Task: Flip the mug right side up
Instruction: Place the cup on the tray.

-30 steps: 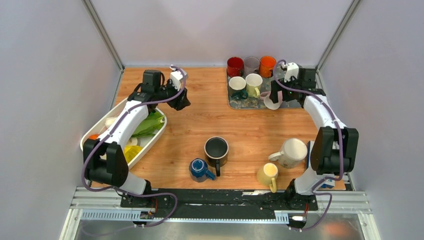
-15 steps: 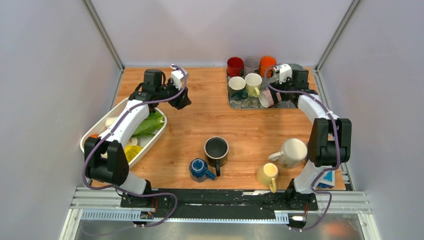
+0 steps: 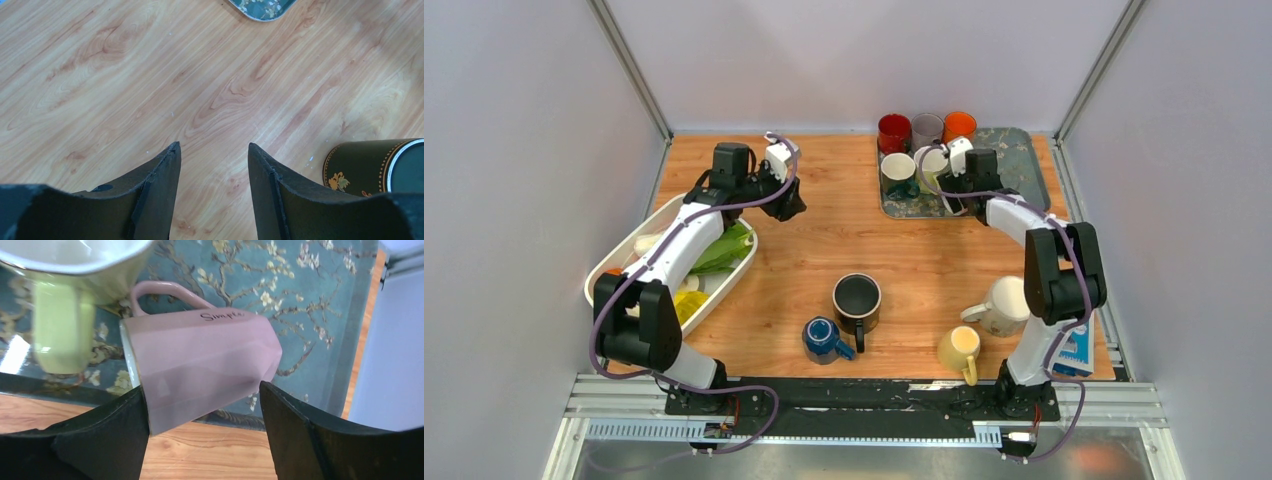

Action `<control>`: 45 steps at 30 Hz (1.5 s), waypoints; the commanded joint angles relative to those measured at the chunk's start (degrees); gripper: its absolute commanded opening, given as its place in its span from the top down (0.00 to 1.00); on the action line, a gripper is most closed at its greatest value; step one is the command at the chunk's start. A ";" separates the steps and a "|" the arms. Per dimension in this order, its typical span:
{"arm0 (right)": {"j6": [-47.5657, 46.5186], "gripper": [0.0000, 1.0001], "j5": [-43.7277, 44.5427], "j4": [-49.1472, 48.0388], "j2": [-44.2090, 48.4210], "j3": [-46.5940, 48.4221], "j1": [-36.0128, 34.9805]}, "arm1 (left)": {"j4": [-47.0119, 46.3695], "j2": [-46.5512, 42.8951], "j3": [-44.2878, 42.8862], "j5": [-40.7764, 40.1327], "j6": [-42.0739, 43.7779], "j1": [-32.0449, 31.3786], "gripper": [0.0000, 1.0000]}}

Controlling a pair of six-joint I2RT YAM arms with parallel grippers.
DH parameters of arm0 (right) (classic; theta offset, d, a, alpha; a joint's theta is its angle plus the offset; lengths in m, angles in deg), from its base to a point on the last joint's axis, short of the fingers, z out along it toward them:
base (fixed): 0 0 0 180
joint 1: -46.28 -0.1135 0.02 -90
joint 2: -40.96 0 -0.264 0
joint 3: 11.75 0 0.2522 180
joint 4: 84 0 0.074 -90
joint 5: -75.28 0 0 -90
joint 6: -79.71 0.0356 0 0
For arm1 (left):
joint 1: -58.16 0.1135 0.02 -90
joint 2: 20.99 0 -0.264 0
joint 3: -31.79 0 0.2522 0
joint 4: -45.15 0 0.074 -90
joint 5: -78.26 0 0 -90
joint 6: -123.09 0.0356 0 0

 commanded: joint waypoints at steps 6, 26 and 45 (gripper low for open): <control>-4.98 0.26 9.56 -11.28 -2.91 -4.13 0.35 | -3.80 -2.78 1.71 -0.45 -2.42 -0.27 0.41; -13.32 0.85 0.05 -0.68 -5.24 6.87 8.38 | -4.99 -1.34 0.80 -1.54 -3.76 -0.27 0.41; -48.99 1.00 -15.27 22.81 -10.50 27.22 10.30 | -4.61 -1.32 0.20 -1.75 -3.42 -0.26 0.42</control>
